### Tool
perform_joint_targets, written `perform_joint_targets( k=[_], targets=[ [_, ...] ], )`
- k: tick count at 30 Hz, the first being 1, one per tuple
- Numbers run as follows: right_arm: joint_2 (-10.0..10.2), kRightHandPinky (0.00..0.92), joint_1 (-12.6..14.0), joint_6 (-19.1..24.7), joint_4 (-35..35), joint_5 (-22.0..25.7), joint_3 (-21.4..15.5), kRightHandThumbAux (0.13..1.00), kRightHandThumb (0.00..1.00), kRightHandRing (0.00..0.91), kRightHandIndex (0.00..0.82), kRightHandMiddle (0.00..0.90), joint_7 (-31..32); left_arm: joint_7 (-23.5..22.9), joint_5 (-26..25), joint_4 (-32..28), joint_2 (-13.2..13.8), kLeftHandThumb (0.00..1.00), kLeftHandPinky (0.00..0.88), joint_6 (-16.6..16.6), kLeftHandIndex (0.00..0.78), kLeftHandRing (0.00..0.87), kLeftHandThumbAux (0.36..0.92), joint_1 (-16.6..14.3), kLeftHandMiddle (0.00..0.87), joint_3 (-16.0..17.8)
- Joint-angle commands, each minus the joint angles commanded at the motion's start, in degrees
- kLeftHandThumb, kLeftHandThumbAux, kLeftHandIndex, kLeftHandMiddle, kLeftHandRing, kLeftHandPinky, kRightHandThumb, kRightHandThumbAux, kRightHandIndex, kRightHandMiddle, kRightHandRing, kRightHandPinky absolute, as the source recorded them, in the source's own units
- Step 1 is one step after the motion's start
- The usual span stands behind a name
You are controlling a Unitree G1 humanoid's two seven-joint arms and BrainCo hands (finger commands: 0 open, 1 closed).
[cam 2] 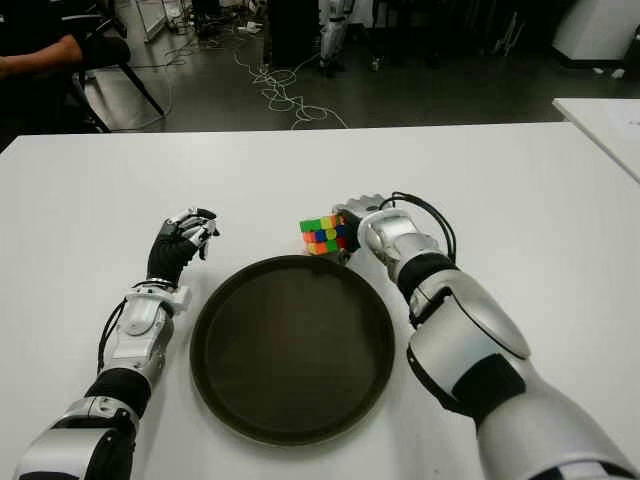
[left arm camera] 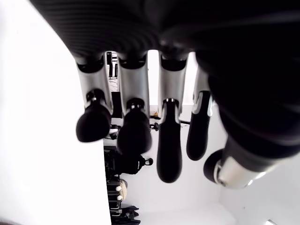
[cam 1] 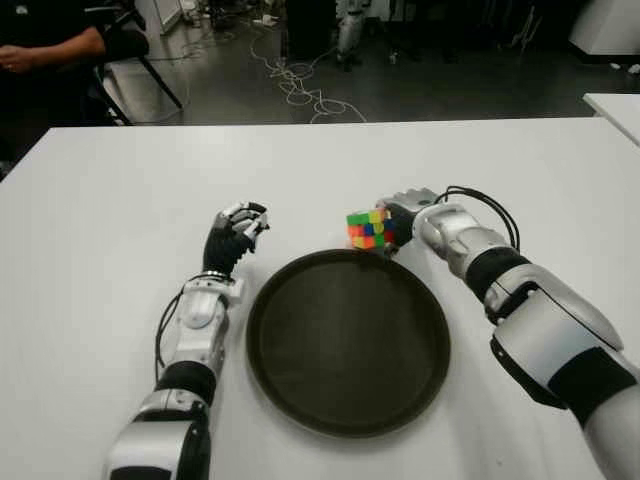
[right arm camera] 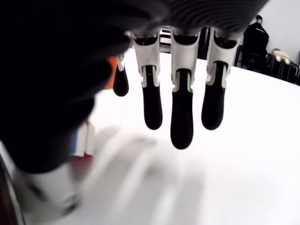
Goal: Pick up the Rubik's Cube and put it in the plate
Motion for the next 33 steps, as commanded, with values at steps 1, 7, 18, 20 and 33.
perform_joint_targets(
  k=[1,7,18,20,33],
  targets=[
    [-0.02,0.553,0.00,-0.05,-0.01,-0.08,0.09,0.731,0.644,0.581,0.417,0.572,-0.15,-0.25,-0.25,-0.03,-0.07,0.853,0.776,0.09,0.424,0.764,0.657,-0.01,0.580,0.10],
    [-0.13,0.569,-0.12,-0.30,-0.14,-0.24,0.18,0.735,0.675,0.601,0.422,0.600,-1.09,-0.43,-0.44,0.03,-0.12,0.856,0.783,0.45,0.425,0.770,0.657,-0.16,0.577,0.31],
    [-0.05,0.579,-0.10,-0.52,-0.13,0.72,-1.17,0.737,0.682,0.609,0.421,0.611,-1.03,-0.06,-0.11,0.39,-0.16,0.854,0.770,0.44,0.423,0.759,0.658,-0.36,0.583,0.30],
    [0.00,0.579,-0.19,-0.34,-0.10,0.80,-1.38,0.738,0.682,0.609,0.421,0.612,-0.56,-0.27,-0.19,0.34,-0.13,0.854,0.780,0.47,0.423,0.766,0.658,-0.38,0.578,0.30],
    [0.40,0.580,-0.35,1.44,0.14,0.63,-1.91,0.739,0.681,0.606,0.420,0.606,0.74,-1.79,-1.73,0.62,-0.54,0.857,0.807,-0.22,0.423,0.785,0.657,-0.52,0.561,0.95]
  ],
)
